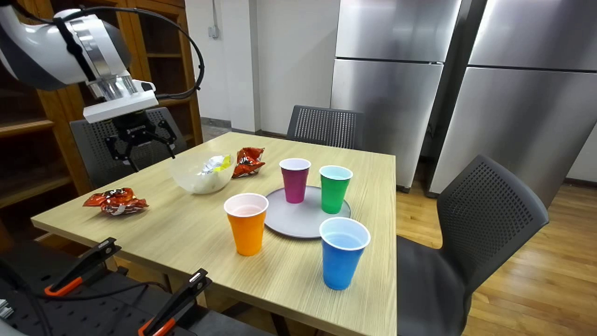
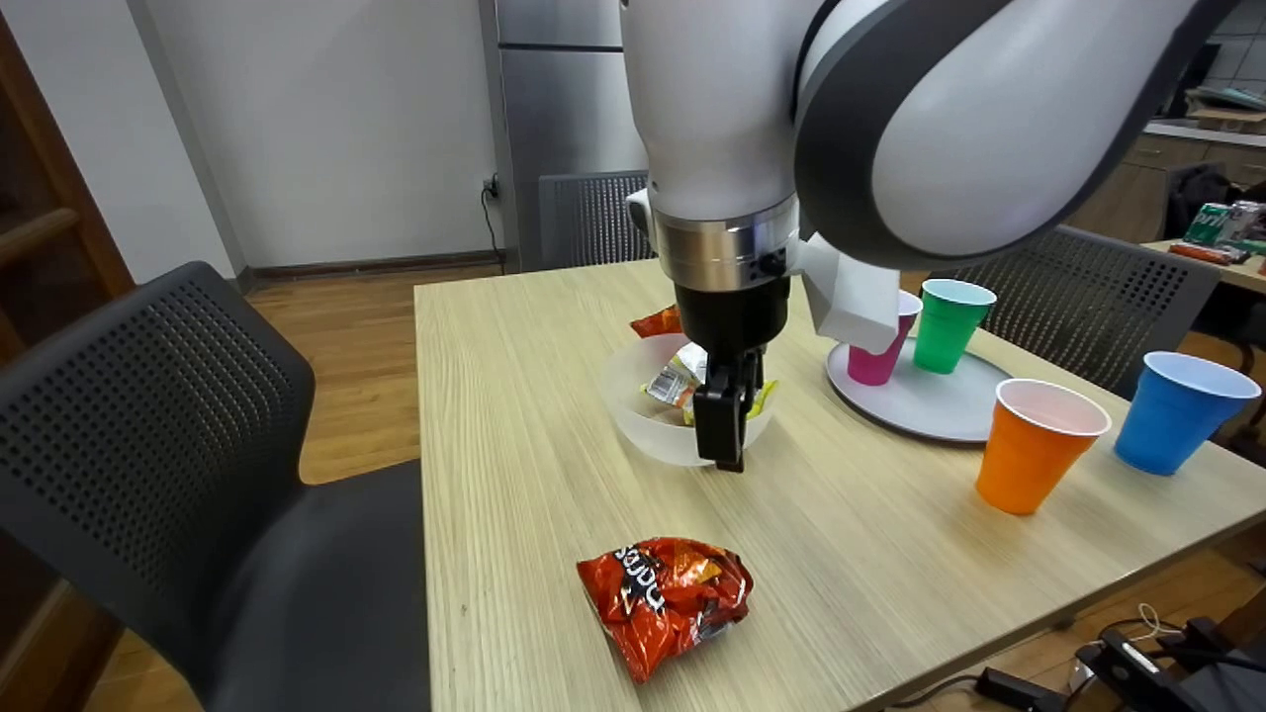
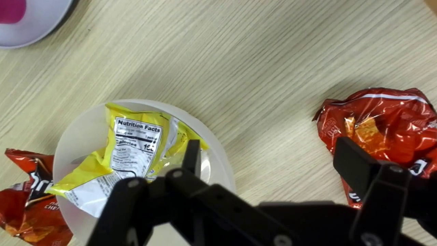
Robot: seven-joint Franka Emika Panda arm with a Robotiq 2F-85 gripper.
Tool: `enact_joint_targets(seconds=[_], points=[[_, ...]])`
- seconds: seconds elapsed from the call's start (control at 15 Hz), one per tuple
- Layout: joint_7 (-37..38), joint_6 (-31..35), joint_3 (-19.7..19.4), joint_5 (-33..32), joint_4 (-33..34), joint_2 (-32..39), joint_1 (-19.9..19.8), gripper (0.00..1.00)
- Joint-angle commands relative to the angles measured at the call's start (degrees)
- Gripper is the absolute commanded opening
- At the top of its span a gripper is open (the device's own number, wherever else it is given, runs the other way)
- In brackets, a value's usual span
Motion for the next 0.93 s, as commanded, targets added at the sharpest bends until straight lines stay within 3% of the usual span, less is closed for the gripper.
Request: enact_joint_targets(seconds=[0.0,0.47,0.87], points=[[-3.96,0.7,3.36,0.63,-3.3,-3.74,-2.35,1.0],[-10.71,2.45,6.55,3.73,-4.24,-3.32,-3.79,1.0],[-20.43,2.79,8.68,10.44,-3.71,-1.52,-6.22,1.0]])
